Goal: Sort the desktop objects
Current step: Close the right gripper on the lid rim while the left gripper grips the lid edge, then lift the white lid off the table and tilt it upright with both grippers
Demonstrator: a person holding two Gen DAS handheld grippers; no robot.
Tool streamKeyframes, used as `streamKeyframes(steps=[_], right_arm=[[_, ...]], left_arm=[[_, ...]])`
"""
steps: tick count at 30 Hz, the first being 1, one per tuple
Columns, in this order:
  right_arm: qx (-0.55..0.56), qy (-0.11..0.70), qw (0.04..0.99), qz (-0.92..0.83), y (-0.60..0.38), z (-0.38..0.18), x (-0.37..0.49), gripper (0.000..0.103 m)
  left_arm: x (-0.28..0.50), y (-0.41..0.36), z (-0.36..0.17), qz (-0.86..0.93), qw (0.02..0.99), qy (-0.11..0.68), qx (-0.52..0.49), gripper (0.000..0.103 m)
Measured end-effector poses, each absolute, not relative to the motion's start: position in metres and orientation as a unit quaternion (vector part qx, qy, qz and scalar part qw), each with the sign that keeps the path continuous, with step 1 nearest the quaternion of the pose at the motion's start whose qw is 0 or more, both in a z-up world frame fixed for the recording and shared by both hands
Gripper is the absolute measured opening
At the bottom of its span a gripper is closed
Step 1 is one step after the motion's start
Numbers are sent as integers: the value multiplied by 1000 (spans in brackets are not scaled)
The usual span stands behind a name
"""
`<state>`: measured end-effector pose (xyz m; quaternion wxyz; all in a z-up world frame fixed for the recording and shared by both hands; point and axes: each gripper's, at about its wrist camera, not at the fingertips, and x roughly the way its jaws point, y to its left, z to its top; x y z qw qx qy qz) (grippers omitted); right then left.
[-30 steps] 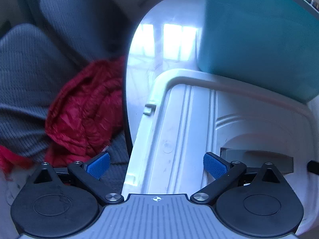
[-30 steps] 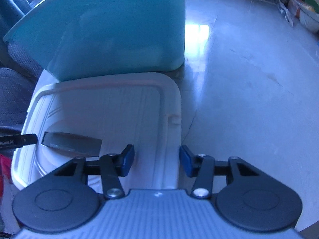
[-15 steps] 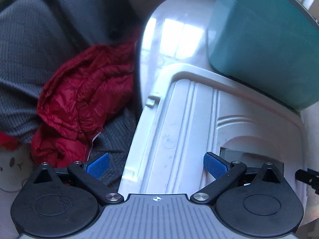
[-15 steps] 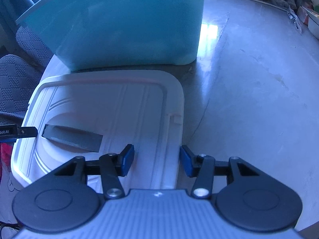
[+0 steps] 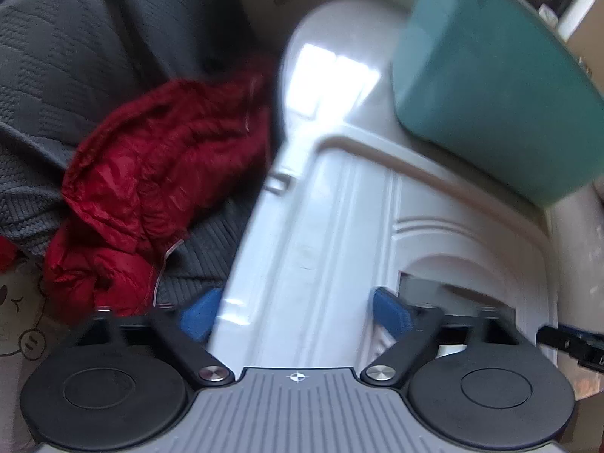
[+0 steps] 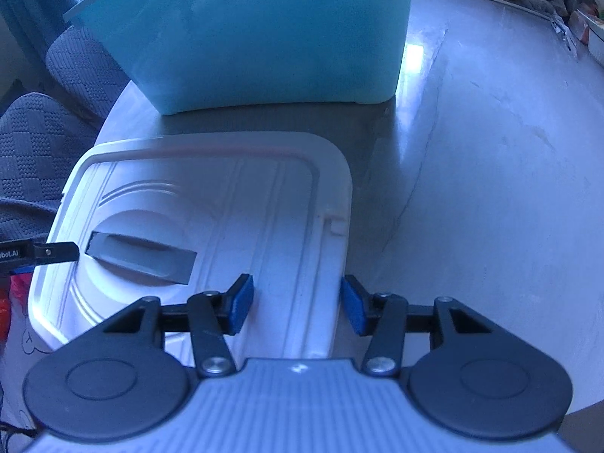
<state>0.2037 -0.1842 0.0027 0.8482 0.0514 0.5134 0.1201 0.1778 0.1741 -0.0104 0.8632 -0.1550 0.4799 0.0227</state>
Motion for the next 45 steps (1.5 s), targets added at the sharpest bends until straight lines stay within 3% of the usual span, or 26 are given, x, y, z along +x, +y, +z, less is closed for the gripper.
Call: streamKeyframes(steps=[3,13,14,15,22,23,24,32,34,37,39,42,45], right_arm=[[55,512,849,118,-187,3,200,52],[49,511,851,111,-181,2,196,52],[48,510,852,110,-181,2,196,52],[48,510,852,109,-180,2,195,52],[21,503,856,113,-168,5,193,52],[17,502,857,113,-166,6,193,52],[16,501,858,112,-166,6,193,51],[56,513,851,98,-175,2,206,50],[79,518,846,97,-183,0,209,43],[107,523,840,97,-192,-3,213,41],[104,526,838,99,-192,-3,214,41],[99,526,839,100,-191,-3,213,41],[95,526,839,100,-190,-2,211,41]], left_arm=[[173,190,-10,21,859,476,-188,51],[166,190,-4,2,863,480,-158,47],[164,190,-2,6,864,480,-152,32],[163,191,1,13,864,484,-136,24],[159,188,2,5,859,505,-85,20],[158,187,2,3,859,506,-80,10],[157,187,3,-4,859,504,-90,6],[157,194,8,-5,861,494,-117,6],[155,197,10,-3,862,490,-127,7],[155,202,13,11,858,494,-140,19],[155,207,11,19,851,504,-148,33],[150,218,4,29,837,515,-182,46],[136,237,-9,36,816,508,-274,59]])
